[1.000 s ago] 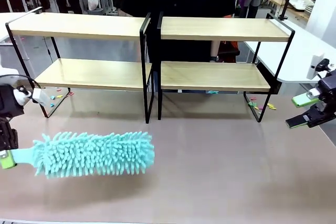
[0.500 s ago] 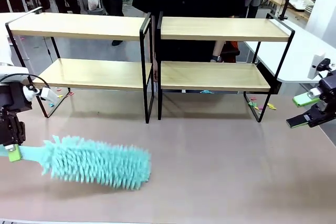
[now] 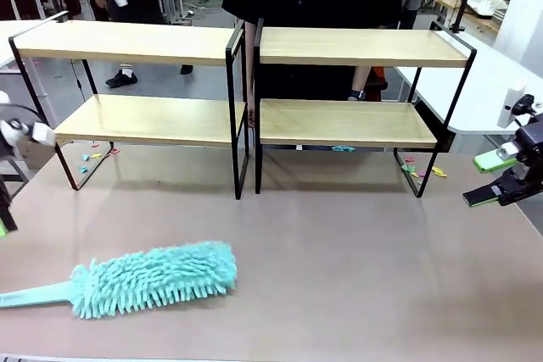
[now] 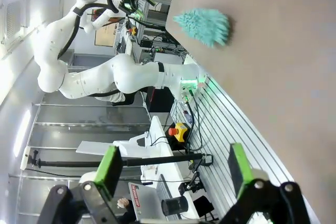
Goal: Clean the shelves.
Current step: Place the Duster on the table.
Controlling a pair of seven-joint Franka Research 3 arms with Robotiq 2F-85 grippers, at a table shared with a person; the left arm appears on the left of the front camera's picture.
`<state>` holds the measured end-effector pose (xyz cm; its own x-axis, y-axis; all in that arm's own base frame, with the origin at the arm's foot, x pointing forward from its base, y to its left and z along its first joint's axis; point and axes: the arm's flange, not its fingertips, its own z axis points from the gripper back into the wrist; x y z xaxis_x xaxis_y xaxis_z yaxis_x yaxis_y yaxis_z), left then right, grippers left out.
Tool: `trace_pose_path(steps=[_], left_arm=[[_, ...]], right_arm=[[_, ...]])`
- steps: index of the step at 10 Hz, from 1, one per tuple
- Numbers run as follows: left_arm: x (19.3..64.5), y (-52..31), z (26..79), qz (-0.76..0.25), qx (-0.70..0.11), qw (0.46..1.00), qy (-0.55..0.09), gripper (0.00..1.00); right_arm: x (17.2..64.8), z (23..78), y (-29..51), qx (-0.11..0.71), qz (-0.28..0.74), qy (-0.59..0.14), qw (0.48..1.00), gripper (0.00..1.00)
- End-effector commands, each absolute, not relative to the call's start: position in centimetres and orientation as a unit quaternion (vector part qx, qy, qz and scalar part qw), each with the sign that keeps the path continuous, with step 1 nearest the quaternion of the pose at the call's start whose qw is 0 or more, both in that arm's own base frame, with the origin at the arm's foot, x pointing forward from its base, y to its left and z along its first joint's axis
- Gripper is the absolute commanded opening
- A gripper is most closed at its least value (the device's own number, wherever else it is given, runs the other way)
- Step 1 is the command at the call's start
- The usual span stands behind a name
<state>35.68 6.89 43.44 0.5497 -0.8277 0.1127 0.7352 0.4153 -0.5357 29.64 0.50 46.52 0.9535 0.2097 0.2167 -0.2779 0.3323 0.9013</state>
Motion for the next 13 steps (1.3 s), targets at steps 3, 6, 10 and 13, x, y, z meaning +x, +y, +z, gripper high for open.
trace_pose_path(steps=[3,6,10,13], left_arm=[[29.9,10.1,48.3,-0.410,-0.309,0.854,-0.086,1.00],[26.1,6.4,48.4,-0.489,-0.502,0.713,-0.020,1.00],[27.7,-0.7,44.1,-0.538,-0.527,0.650,0.107,1.00],[25.2,0.7,45.0,-0.519,-0.512,0.681,0.063,1.00]], right_arm=[[29.8,46.7,0.5,0.561,0.156,-0.041,0.812,1.00],[29.8,46.7,0.5,0.561,0.156,-0.041,0.812,1.00],[29.8,46.7,0.5,0.561,0.156,-0.041,0.812,1.00],[29.8,46.7,0.5,0.561,0.156,-0.041,0.812,1.00]])
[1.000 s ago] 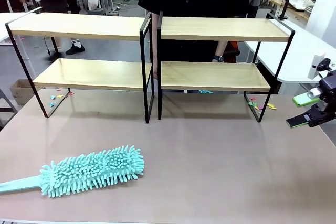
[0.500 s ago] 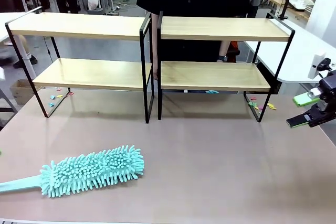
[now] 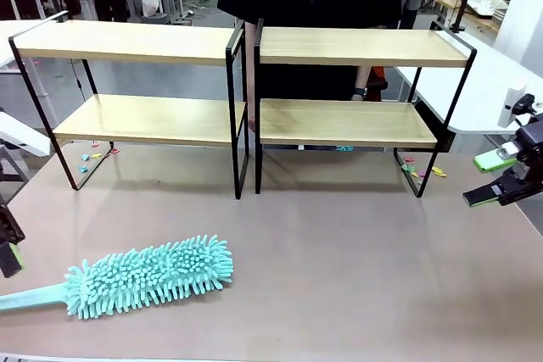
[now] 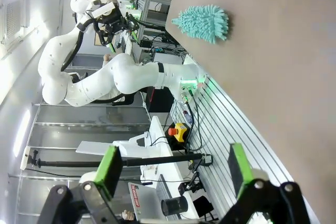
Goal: Clean the shelves.
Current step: Place the Duster on the table.
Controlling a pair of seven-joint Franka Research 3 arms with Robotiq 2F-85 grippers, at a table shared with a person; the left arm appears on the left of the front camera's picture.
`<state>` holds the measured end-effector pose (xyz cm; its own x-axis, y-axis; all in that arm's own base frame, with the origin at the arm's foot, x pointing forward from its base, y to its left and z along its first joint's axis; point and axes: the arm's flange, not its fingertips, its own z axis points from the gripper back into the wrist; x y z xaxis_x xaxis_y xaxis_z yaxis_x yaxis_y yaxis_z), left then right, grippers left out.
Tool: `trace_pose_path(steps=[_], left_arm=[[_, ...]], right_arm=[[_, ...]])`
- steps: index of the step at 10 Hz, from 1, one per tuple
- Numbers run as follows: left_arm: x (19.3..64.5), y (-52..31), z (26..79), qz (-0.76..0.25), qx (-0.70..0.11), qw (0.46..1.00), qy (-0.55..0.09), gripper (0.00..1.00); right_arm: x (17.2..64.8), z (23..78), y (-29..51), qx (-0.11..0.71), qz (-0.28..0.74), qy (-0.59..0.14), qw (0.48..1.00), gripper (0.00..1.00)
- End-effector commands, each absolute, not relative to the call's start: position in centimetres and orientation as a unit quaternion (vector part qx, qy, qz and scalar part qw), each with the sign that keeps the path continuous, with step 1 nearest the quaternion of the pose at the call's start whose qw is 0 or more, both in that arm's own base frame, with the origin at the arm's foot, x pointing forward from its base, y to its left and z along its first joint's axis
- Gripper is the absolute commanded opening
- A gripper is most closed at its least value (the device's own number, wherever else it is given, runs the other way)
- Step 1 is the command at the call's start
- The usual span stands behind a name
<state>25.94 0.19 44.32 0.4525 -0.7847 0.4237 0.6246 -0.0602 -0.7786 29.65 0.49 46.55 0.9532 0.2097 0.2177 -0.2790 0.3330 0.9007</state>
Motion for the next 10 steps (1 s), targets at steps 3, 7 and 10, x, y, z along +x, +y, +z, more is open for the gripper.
trace_pose_path(steps=[3,7,10], left_arm=[[28.9,-1.8,45.8,-0.182,-0.647,0.738,-0.068,1.00],[31.1,0.3,45.6,-0.002,-0.640,0.748,-0.176,1.00],[31.8,1.5,45.5,-0.143,-0.645,0.749,-0.049,1.00]], right_arm=[[29.8,46.7,0.5,0.561,0.156,-0.041,0.812,1.00],[29.8,46.7,0.5,0.561,0.156,-0.041,0.812,1.00],[29.8,46.7,0.5,0.561,0.156,-0.041,0.812,1.00]])
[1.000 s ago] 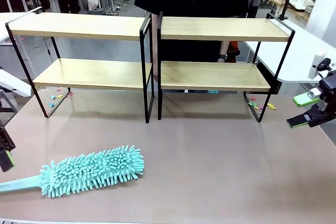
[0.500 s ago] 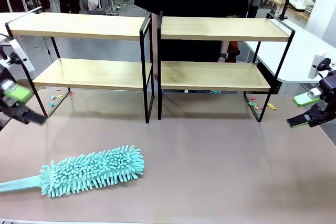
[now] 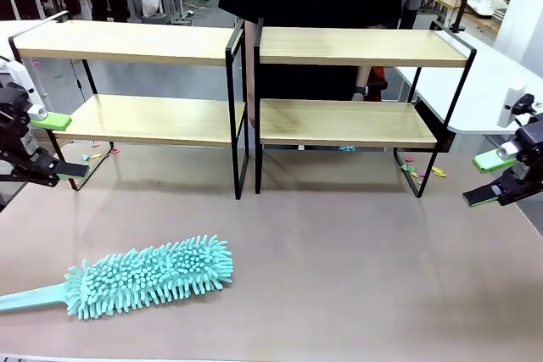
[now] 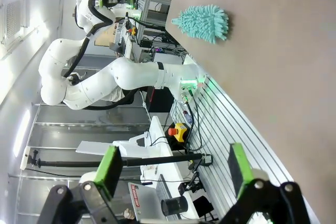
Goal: Clean the shelves.
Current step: Place the Duster on the table.
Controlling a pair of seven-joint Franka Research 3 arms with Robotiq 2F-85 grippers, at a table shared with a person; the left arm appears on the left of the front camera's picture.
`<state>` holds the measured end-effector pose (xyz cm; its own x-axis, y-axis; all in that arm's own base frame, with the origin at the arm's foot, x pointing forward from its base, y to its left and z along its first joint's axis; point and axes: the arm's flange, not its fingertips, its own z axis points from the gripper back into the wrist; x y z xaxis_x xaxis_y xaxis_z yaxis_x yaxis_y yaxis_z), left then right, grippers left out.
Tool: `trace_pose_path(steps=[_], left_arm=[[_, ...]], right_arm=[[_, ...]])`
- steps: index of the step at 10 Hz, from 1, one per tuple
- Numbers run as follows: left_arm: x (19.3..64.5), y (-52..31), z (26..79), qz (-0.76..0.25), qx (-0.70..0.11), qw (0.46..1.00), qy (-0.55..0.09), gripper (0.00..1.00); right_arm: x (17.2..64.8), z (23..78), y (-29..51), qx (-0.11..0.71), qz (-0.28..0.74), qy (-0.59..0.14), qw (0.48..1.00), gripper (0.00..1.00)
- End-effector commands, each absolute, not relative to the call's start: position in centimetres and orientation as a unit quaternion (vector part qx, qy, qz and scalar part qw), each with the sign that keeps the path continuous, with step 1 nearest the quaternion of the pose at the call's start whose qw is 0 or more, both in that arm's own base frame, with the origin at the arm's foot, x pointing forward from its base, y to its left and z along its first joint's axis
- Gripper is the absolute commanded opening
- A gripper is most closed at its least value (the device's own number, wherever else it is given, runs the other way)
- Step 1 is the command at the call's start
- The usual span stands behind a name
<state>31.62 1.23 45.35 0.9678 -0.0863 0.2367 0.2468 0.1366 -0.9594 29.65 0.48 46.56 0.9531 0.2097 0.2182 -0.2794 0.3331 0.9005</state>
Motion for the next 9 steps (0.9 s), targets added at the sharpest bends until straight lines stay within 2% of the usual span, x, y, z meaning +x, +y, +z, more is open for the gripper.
trace_pose_path(steps=[1,9], left_arm=[[31.85,1.46,45.53,-0.143,-0.645,0.749,-0.049,1.00],[31.85,1.46,45.53,-0.143,-0.645,0.749,-0.049,1.00]], right_arm=[[29.76,46.65,0.52,0.561,0.156,-0.041,0.812,1.00],[29.76,46.65,0.52,0.561,0.156,-0.041,0.812,1.00]])
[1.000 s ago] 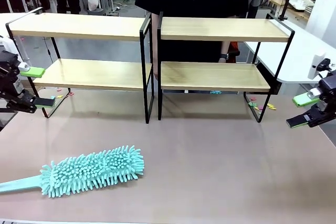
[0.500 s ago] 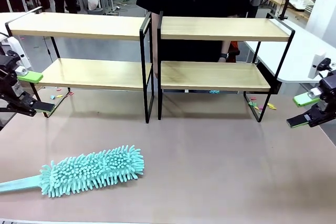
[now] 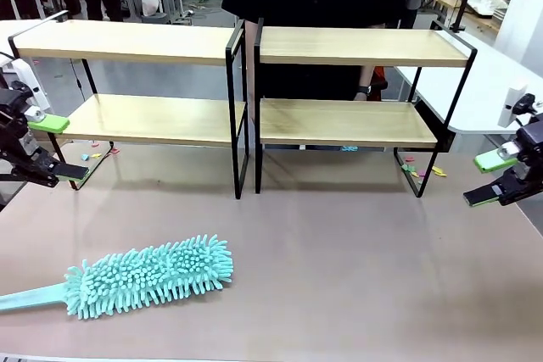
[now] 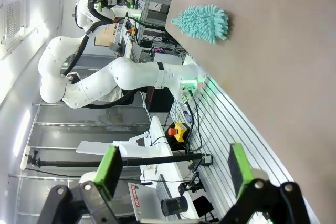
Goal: Clean the shelves.
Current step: Place the Duster on the table.
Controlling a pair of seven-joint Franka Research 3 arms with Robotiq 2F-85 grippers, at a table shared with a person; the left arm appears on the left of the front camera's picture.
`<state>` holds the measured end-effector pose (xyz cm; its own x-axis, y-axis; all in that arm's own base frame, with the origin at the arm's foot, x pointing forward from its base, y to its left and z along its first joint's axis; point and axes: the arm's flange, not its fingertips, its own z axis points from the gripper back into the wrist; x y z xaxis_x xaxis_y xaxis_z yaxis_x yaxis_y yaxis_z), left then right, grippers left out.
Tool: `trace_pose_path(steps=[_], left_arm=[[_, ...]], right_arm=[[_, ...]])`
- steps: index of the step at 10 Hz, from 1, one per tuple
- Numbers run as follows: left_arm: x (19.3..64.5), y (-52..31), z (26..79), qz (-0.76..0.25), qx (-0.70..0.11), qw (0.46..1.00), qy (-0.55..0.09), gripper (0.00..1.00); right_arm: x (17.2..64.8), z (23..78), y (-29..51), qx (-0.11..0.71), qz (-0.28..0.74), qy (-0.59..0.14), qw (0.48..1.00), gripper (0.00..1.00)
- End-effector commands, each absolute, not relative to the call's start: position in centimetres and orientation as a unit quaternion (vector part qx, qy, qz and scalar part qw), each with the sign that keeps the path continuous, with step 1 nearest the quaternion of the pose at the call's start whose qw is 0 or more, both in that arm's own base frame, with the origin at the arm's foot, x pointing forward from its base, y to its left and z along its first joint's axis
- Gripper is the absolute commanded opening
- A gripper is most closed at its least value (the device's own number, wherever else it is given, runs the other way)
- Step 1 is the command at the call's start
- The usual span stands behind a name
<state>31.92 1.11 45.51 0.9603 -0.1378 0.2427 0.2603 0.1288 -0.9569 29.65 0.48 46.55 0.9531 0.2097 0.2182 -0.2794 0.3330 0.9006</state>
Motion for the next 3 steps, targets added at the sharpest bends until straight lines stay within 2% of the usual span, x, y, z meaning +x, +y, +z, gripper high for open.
trace_pose_path(steps=[1,3], left_arm=[[31.85,1.46,45.53,-0.143,-0.645,0.749,-0.049,1.00],[31.85,1.46,45.53,-0.143,-0.645,0.749,-0.049,1.00]], right_arm=[[29.76,46.65,0.52,0.561,0.156,-0.041,0.812,1.00],[29.76,46.65,0.52,0.561,0.156,-0.041,0.812,1.00]])
